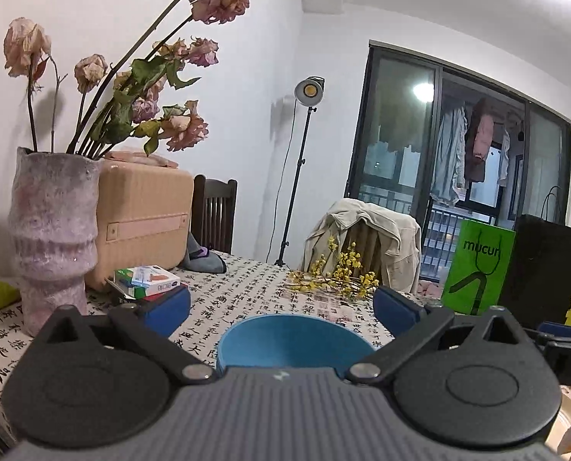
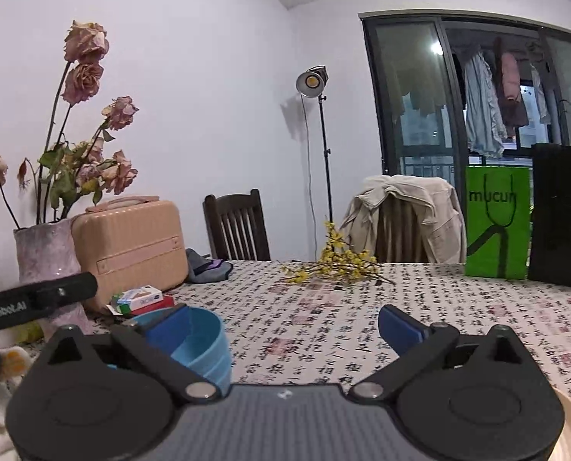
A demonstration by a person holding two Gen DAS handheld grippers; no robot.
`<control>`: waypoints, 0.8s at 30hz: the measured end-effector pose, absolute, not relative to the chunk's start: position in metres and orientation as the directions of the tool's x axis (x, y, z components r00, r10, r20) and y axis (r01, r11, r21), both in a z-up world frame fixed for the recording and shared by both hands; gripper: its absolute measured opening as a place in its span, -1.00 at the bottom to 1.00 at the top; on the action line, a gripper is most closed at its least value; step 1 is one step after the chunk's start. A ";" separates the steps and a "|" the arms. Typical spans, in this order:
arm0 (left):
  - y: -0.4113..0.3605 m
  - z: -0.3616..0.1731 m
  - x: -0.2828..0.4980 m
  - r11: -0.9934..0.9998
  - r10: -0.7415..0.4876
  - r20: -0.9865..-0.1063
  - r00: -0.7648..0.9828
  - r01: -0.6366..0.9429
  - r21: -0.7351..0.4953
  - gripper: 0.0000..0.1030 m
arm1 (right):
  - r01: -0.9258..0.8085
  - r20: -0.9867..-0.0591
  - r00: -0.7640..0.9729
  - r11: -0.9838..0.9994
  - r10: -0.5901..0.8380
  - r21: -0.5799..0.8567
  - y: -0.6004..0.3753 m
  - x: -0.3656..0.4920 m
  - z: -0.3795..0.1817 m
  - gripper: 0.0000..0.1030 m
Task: Organize plates and bowls
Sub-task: 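Pull both open tools back and move toward the stacked blue bowls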
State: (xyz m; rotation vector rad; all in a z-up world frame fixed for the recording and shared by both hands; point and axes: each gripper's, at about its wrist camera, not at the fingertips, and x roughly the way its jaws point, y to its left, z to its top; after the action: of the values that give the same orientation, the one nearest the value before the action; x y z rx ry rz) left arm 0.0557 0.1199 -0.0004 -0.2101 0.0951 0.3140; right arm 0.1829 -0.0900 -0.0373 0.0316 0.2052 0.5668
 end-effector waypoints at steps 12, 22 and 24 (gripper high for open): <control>0.151 0.017 0.099 0.963 0.170 -0.138 0.976 -0.195 -0.188 1.00 | -0.437 -0.207 0.868 0.892 0.452 0.118 -0.084 0.208 -0.037 1.00; 0.132 0.020 0.110 0.985 0.048 -0.114 0.992 -0.066 -0.162 1.00 | -0.351 -0.208 0.899 0.917 0.386 0.187 -0.111 0.190 -0.050 1.00; 0.123 0.015 0.103 0.981 0.059 -0.116 0.991 -0.080 -0.177 1.00 | -0.360 -0.219 0.894 0.918 0.391 0.169 -0.121 0.182 -0.056 1.00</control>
State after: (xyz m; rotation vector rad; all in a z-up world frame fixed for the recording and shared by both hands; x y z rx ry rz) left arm 0.1032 0.1229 0.0150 -0.1821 0.1109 0.0701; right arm 0.1823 -0.1213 -0.0558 0.1251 0.2528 0.3904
